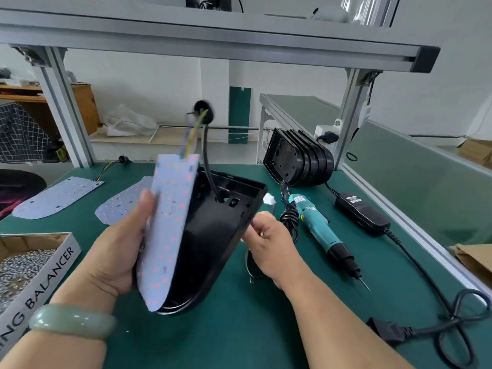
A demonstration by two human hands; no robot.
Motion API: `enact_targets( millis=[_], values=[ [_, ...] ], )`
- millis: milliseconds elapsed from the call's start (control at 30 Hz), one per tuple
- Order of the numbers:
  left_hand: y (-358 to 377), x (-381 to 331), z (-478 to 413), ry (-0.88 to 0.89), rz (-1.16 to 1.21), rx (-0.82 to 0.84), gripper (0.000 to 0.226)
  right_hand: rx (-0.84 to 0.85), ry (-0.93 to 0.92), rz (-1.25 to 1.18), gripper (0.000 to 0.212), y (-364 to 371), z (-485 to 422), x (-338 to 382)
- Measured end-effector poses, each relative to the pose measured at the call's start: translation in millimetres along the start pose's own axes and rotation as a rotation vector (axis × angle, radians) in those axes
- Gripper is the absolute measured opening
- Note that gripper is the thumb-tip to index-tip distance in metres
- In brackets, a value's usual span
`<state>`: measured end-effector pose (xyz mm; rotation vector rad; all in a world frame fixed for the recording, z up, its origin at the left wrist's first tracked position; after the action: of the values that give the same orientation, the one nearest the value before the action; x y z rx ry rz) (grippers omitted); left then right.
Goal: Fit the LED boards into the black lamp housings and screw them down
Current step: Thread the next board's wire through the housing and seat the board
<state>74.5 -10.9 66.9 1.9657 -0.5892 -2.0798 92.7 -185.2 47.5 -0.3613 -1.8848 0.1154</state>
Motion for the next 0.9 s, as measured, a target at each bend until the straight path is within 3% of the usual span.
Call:
enact_targets(
  millis=[67,167,300,367,467,567,700,800,867,900],
  values=[
    [21.0,-7.9,8.1,-0.077,0.211,0.166,0.054,-0.118,0.034,0.047,0.049,-8.6,-1.6,-2.4],
    [-24.8,-10.4,-3.3,0.042,0.002,-0.102,0.052,-0.306,0.21,-0.096,0.06,-22.3,-3.3,-21.8],
    [-40.7,-2.6,-7.1,0.045,-0.231,-0.223,0.039,-0.569,0.421,-0.391,0.024,-40.0,-0.5,-47.5],
    [-36.4,-0.6,-6.0,0.052,-0.289,-0.242,0.037,-0.637,0.433,-0.375,0.017,-47.5,1.2,-49.4],
    [-41.6,-4.4,-6.4,0.105,-0.235,-0.278,0.032,-0.604,0.27,-0.146,0.027,-56.7,-0.6,-34.5],
    [-39.3,-3.4,-8.2,0.132,-0.209,-0.265,0.035,-0.494,0.106,0.129,0.023,-45.6,0.1,-17.4],
    [-35.1,2.7,-10.9,0.075,-0.179,-0.253,0.043,-0.498,0.044,0.264,0.018,-41.5,1.0,-9.6],
    [-34.1,9.7,-13.0,0.012,-0.147,-0.223,0.044,-0.422,0.07,0.245,0.037,-34.4,0.8,-8.6],
    [-30.0,10.5,-12.4,0.013,-0.151,-0.203,0.041,-0.305,0.029,0.368,0.055,-21.7,0.9,-5.1],
    [-28.9,9.1,-11.5,0.022,-0.152,-0.202,0.04,-0.243,0.001,0.473,0.053,-15.3,1.3,-3.7]
  ],
)
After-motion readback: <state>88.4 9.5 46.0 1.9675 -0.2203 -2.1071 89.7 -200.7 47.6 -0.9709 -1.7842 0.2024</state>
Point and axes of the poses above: each hand's wrist, its own z-axis away from the middle knuckle, its own y-axis out of the palm, x = y × z, the point moved 8 cm from there along -z, towards the middle knuckle, and after that the axes turned 9 degrees about -x, right-handed, at the moved point
